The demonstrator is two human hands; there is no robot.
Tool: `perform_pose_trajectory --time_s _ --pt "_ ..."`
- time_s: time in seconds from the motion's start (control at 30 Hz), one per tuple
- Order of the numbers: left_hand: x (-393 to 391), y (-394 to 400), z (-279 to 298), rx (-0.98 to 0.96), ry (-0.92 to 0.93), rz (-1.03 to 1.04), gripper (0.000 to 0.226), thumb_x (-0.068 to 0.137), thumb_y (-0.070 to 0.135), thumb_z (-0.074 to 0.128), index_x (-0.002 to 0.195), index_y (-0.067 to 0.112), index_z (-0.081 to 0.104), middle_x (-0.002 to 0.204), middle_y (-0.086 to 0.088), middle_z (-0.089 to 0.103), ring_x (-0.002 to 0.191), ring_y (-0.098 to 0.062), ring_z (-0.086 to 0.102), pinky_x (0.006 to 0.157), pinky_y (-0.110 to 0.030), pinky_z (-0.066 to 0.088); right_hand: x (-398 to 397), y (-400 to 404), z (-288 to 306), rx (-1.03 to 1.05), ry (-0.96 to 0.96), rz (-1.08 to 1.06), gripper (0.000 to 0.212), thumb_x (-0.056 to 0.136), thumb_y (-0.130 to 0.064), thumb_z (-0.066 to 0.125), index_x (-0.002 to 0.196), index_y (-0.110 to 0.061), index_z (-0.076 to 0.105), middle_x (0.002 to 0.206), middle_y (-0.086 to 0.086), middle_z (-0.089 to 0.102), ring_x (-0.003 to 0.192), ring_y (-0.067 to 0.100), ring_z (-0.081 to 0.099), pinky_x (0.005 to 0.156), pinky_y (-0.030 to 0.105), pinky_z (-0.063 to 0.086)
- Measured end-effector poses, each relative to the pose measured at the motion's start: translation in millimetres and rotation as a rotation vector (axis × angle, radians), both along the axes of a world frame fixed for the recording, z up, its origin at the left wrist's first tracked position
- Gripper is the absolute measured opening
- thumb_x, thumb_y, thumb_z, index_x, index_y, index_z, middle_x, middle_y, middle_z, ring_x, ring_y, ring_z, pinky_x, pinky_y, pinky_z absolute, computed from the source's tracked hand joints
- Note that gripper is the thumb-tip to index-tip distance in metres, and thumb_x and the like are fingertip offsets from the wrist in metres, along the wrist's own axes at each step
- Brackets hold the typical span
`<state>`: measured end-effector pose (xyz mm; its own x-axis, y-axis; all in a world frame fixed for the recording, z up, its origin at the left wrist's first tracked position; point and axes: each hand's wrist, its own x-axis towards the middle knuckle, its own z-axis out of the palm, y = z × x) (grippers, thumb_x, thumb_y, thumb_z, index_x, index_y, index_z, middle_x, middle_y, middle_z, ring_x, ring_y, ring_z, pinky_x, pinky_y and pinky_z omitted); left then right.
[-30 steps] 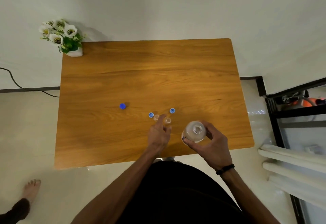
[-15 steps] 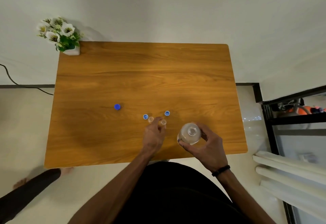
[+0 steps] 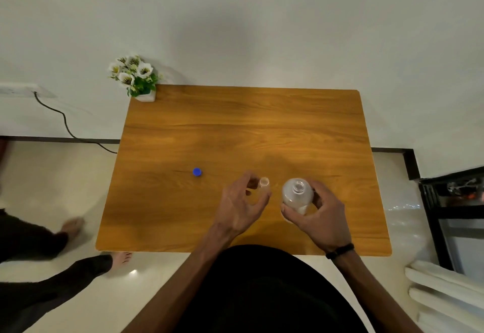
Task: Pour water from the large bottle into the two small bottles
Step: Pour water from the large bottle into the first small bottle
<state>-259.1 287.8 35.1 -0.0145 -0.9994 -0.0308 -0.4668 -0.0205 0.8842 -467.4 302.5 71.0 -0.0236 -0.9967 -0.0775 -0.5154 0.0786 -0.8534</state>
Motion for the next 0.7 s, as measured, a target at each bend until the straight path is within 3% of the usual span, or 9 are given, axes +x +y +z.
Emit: perform_pose_trajectory --time_s 0.13,0.23,0.57,0.7 --pt "4.8 4.1 18.5 -0.018 0.054 -0.020 0.033 0.094 0.047 0.071 0.121 0.030 0.063 0.108 0.021 0.071 0.100 0.000 0.069 0.081 -0.023 0.059 1.3 -10.1 12.2 -0.078 0.072 0.078 0.073 0.065 -0.052 0.086 0.127 -0.023 0.062 0.116 -0.007 0.065 0.107 0.011 0.063 0.088 0.030 0.058" --pt "7.8 7.0 27.5 -0.033 0.075 -0.049 0.036 0.096 0.045 0.070 0.128 0.028 0.063 0.115 0.019 0.071 0.106 -0.003 0.068 0.084 -0.026 0.059 2.0 -16.9 19.4 -0.118 0.144 0.146 0.072 0.066 -0.040 0.091 0.128 -0.019 0.063 0.115 -0.006 0.063 0.105 0.012 0.060 0.088 0.031 0.056" --pt "11.7 11.5 34.7 -0.080 0.091 -0.043 0.038 0.098 0.037 0.071 0.134 0.029 0.063 0.123 0.018 0.069 0.116 -0.004 0.064 0.089 -0.022 0.057 2.4 -26.3 32.3 -0.167 0.279 0.211 0.074 0.064 -0.034 0.093 0.132 -0.023 0.064 0.110 -0.004 0.056 0.095 0.007 0.056 0.076 0.012 0.050" --pt "10.9 11.5 35.8 -0.092 0.109 -0.033 0.038 0.096 0.034 0.073 0.133 0.026 0.065 0.122 0.017 0.070 0.115 -0.002 0.065 0.090 -0.016 0.054 2.5 -28.7 36.8 -0.194 0.314 0.228 0.074 0.064 -0.035 0.092 0.131 -0.025 0.063 0.108 -0.005 0.054 0.094 0.007 0.056 0.074 0.026 0.056"
